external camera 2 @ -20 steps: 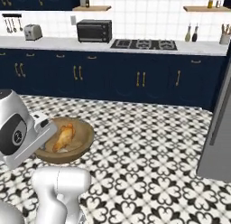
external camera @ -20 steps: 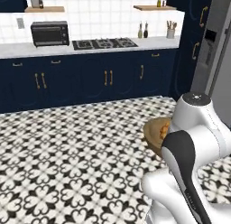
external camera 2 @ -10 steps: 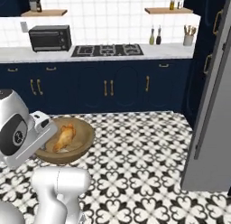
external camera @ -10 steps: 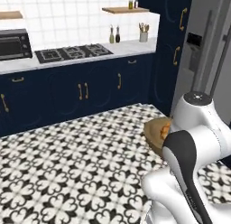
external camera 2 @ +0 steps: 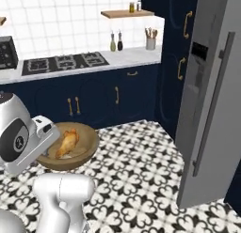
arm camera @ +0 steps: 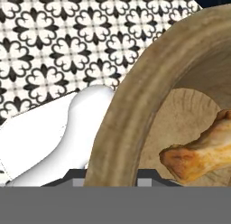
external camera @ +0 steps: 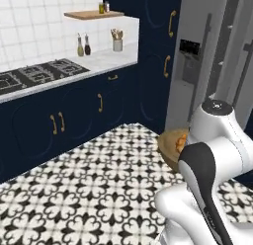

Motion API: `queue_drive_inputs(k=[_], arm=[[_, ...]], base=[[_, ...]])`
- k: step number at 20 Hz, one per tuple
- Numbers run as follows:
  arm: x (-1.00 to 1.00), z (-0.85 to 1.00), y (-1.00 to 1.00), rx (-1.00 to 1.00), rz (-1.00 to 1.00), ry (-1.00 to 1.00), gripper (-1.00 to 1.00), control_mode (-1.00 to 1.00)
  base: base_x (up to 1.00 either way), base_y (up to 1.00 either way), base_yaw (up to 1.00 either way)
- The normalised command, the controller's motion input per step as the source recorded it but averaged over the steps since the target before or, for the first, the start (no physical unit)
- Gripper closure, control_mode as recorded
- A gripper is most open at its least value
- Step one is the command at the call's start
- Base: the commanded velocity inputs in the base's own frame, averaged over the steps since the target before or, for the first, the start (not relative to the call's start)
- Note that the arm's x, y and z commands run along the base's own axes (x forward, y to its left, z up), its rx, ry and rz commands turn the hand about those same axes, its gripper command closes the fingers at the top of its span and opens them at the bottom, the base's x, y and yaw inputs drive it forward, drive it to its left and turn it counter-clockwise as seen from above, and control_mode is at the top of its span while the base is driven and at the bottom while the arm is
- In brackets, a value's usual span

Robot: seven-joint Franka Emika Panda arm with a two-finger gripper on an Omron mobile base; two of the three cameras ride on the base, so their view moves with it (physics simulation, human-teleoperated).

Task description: Pick the chicken drumstick and garlic from their plates and place them in the bowl. Then put the bowl in the fridge.

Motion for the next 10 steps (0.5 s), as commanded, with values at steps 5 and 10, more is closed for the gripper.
queue_drive_inputs(k=[5, 10], arm=[[0.0, 0.0, 0.0, 0.0, 0.0, 0.0, 1.0, 1.0], [0.0, 0.0, 0.0, 0.0, 0.0, 0.0, 1.0, 1.0]], base=[[1.0, 0.96, -0.48], [1.0, 0.84, -0.54]])
